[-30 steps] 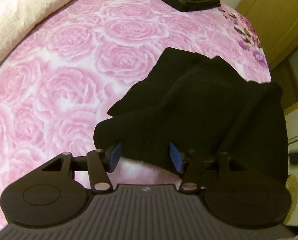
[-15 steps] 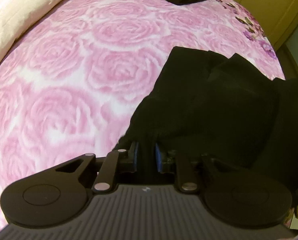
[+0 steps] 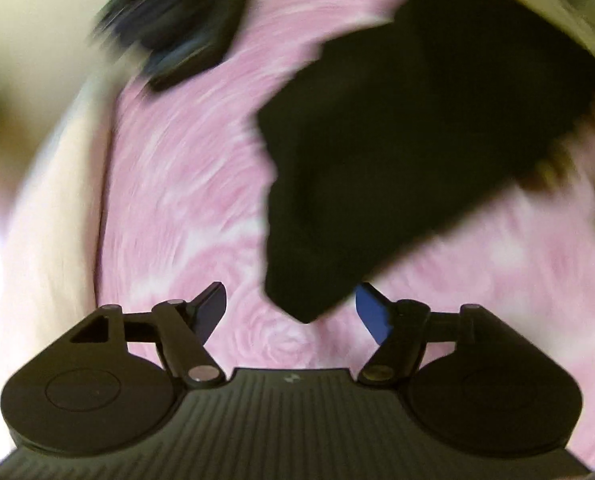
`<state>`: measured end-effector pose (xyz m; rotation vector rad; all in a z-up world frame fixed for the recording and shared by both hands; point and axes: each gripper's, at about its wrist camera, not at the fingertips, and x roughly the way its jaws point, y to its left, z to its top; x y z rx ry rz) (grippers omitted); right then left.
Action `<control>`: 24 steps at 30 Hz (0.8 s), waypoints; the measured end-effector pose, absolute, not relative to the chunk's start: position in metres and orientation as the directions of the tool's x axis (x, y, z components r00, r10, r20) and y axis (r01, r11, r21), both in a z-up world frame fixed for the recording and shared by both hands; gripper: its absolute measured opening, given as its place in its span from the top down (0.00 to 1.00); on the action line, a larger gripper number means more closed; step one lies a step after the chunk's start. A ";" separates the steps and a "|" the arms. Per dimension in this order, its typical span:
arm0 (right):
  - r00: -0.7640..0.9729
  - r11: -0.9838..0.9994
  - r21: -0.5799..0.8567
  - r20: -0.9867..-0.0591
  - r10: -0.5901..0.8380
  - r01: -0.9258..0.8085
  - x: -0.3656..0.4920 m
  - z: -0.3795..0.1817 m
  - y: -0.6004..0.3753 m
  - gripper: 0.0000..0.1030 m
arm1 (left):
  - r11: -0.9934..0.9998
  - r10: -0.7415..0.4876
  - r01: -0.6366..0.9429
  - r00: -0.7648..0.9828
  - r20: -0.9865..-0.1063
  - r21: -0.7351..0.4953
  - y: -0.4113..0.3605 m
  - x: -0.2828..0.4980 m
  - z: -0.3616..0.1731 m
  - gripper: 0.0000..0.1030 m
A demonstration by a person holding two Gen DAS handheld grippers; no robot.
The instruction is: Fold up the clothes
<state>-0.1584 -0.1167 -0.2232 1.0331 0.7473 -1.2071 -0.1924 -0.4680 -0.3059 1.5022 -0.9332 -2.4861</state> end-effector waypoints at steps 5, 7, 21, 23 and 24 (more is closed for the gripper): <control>0.176 0.398 -0.018 -0.878 -0.446 0.917 -0.085 -0.229 -0.105 0.24 | -0.552 -0.351 -0.482 -0.606 -0.713 0.681 -0.435 -0.195 -0.358 0.41; 0.163 0.514 -0.106 -0.877 -0.451 0.851 -0.056 -0.248 -0.101 0.24 | -0.502 -0.360 -0.493 -0.628 -0.690 0.711 -0.436 -0.203 -0.370 0.56; -0.042 0.677 -0.505 -0.816 -0.576 0.535 -0.051 -0.326 -0.078 0.75 | -0.448 -0.360 -0.544 -0.617 -0.700 0.709 -0.470 -0.215 -0.376 0.82; -0.036 0.688 -0.495 -0.825 -0.565 0.531 -0.057 -0.325 -0.079 0.74 | -0.473 -0.372 -0.521 -0.613 -0.697 0.711 -0.468 -0.218 -0.375 0.82; -0.030 0.694 -0.489 -0.828 -0.560 0.529 -0.059 -0.323 -0.079 0.74 | -0.478 -0.376 -0.512 -0.616 -0.692 0.714 -0.467 -0.216 -0.374 0.81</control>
